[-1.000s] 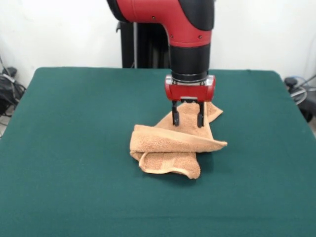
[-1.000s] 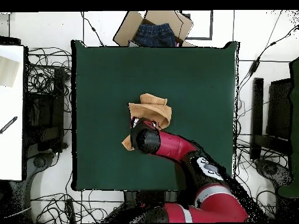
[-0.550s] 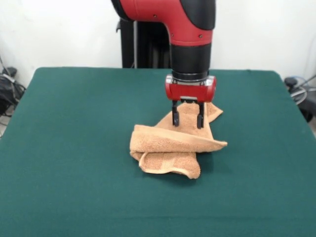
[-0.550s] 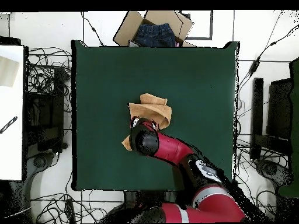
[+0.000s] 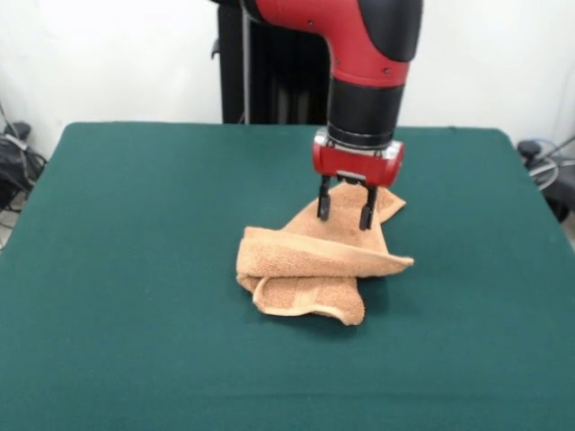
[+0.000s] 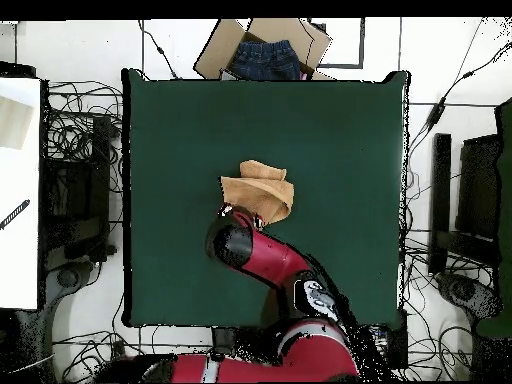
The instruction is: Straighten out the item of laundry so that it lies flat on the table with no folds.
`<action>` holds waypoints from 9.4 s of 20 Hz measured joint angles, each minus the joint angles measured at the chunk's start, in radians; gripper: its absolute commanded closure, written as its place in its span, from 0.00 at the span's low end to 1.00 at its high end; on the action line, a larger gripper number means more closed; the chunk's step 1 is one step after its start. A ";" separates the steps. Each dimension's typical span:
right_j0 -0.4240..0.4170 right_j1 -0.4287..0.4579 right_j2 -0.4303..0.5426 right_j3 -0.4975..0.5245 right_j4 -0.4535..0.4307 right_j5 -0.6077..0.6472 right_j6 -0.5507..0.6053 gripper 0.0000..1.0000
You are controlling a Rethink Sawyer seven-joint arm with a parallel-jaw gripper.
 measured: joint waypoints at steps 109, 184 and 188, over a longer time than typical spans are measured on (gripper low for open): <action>-0.059 0.118 -0.052 -0.168 0.056 0.076 0.000 1.00; 0.068 -0.244 -0.106 -0.063 0.017 0.410 0.000 0.00; 0.062 -0.211 -0.106 -0.093 0.026 0.407 0.000 0.00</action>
